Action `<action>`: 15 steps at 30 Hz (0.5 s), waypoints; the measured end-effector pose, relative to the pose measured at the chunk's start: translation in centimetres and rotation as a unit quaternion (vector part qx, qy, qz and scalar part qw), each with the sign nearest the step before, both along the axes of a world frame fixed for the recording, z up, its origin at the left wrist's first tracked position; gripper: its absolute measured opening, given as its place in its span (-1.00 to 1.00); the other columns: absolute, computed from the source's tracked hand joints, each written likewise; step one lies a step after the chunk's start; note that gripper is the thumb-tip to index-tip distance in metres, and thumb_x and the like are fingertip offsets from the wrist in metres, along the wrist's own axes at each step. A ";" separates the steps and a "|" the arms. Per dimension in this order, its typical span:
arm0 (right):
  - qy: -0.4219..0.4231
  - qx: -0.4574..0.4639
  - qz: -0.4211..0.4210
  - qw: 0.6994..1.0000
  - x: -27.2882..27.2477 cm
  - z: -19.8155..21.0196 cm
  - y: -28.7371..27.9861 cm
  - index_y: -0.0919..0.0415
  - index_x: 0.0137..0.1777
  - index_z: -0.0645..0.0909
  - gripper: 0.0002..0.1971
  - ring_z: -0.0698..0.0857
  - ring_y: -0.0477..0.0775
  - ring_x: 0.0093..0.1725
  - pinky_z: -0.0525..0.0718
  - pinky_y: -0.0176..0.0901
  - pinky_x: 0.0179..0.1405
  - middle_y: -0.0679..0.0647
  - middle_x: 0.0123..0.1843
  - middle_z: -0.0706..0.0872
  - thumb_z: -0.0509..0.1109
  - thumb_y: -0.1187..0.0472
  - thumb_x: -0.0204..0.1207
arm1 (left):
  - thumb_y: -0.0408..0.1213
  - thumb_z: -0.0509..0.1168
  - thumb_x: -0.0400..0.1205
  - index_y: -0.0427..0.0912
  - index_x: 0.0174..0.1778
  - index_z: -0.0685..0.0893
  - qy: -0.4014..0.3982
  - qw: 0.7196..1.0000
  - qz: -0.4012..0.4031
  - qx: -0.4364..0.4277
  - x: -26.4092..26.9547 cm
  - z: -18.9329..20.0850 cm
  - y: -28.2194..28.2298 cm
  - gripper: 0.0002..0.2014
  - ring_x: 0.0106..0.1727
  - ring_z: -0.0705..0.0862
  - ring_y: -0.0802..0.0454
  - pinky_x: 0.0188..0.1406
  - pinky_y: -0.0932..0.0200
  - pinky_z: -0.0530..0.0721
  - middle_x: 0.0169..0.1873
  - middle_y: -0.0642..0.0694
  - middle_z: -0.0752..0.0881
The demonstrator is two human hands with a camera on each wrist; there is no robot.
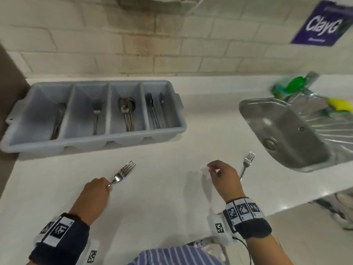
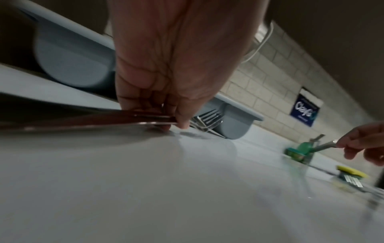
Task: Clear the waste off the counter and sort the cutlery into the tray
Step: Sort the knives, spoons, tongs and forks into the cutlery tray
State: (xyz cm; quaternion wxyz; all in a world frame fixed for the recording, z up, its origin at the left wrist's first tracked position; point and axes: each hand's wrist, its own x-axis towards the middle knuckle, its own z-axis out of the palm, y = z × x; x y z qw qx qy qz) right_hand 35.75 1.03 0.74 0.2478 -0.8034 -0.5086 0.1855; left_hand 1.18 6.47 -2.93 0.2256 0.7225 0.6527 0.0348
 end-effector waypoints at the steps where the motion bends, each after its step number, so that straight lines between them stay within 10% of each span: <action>1: -0.019 0.009 -0.036 0.999 1.4 0.1 -0.6 0.14 0.05 0.69 -0.82 0.59 -0.02 -0.33 0.49 -0.29 -0.18 0.01 -0.08 0.74 0.28 0.25 0.55 | -0.29 0.13 0.67 -0.31 -0.14 0.62 -0.044 0.999 -0.002 -0.005 1.1 0.5 -0.1 -0.78 -0.18 0.65 -0.25 -0.26 0.03 0.49 -0.25 -0.26 0.70; 7: -0.041 -0.134 -0.188 0.972 8.0 -1.5 -1.4 0.29 0.26 0.53 -0.51 0.63 0.26 0.20 0.57 -0.01 0.21 0.26 0.24 0.61 0.44 0.00 0.44 | -0.32 0.11 0.65 -0.21 -0.25 0.56 -0.218 0.975 0.003 -0.042 7.2 3.0 -0.3 -0.81 -0.14 0.67 -0.13 -0.09 -0.05 0.60 -0.22 -0.15 0.74; 15: -0.013 -0.223 -0.209 0.952 9.8 -2.5 1.1 0.40 -0.25 0.58 -0.87 0.63 0.29 -0.18 0.48 -0.11 -0.20 0.35 -0.16 0.70 0.32 0.31 0.43 | -0.14 0.13 0.67 -0.11 -0.17 0.56 -0.287 0.958 -0.001 0.006 9.6 7.6 0.8 -0.81 -0.61 0.57 -0.03 -0.69 0.18 0.53 -0.30 -0.17 0.73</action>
